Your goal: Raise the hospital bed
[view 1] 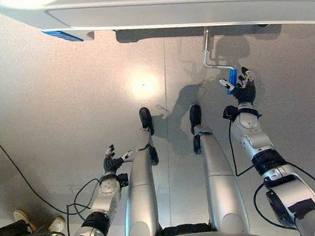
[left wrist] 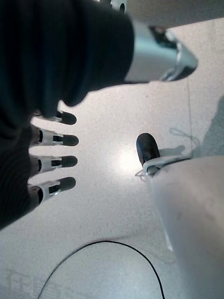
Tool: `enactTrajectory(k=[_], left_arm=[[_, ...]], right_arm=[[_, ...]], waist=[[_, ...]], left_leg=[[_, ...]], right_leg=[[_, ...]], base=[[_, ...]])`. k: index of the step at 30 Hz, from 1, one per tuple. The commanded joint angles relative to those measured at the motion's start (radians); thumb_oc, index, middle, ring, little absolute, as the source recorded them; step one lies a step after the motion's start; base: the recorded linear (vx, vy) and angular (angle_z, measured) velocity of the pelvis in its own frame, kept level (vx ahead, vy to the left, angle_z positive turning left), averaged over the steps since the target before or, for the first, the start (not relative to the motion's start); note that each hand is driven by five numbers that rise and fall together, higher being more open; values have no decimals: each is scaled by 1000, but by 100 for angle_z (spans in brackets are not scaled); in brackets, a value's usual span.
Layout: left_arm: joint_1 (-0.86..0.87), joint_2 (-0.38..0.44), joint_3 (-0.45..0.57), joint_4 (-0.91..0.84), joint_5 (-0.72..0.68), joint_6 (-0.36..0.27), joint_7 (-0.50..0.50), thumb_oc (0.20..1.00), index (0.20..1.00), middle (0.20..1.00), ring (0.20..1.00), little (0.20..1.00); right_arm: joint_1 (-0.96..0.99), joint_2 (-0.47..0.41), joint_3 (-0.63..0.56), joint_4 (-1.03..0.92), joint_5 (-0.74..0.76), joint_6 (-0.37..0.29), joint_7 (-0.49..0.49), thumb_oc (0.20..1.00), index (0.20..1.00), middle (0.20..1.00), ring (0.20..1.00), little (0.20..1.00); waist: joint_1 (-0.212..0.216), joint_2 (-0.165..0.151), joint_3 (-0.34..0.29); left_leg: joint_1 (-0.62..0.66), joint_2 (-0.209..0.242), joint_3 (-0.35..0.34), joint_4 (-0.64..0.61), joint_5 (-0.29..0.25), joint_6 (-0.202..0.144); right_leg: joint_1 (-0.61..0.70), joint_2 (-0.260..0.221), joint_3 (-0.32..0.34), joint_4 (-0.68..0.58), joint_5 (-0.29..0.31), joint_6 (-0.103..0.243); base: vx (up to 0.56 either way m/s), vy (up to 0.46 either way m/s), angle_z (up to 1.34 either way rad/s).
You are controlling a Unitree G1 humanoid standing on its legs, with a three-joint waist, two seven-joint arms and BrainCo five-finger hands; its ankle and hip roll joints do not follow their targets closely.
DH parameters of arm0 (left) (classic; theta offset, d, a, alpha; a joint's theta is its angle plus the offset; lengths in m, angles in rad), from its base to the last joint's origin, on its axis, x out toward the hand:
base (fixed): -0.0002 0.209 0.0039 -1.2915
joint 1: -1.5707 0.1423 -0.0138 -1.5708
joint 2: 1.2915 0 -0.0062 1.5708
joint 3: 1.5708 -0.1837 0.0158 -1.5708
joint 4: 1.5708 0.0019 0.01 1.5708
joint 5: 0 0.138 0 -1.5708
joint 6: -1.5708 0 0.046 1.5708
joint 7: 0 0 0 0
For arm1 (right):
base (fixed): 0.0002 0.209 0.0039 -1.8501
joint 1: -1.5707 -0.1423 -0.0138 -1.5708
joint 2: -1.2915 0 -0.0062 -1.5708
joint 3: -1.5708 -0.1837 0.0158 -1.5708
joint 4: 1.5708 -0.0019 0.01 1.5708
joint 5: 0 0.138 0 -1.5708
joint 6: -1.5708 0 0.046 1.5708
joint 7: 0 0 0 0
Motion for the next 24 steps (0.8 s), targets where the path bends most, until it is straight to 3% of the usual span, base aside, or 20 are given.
enactTrajectory(k=[1, 12, 24], left_arm=[[104, 24, -12, -23, 6, -3, 10, 1000, 1000, 1000, 1000, 1000], [102, 25, -19, -26, 2, -4, 10, 1000, 1000, 1000, 1000, 1000], [88, 24, -44, -16, -27, -14, 5, 1000, 1000, 1000, 1000, 1000]], right_arm=[[24, -37, -38, -78, -7, -35, -26, 1000, 1000, 1000, 1000, 1000], [-26, -55, -33, -27, -9, -25, -35, 1000, 1000, 1000, 1000, 1000], [-135, -83, 18, 207, 55, -3, 21, 1000, 1000, 1000, 1000, 1000]], waist=[[10, -11, -18], [12, -8, -18], [29, 17, -18]], left_leg=[[-30, 1, -15, 129, -82, -8], [-32, 2, -17, 127, -82, -8], [-72, -5, -23, 155, -88, -4]], right_leg=[[8, -27, 16, -123, 151, 107], [4, -25, 18, -122, 150, 108], [-29, -29, 15, -95, 145, 106]], base=[[0, 0, 0], [0, 0, 0], [0, 0, 0]])
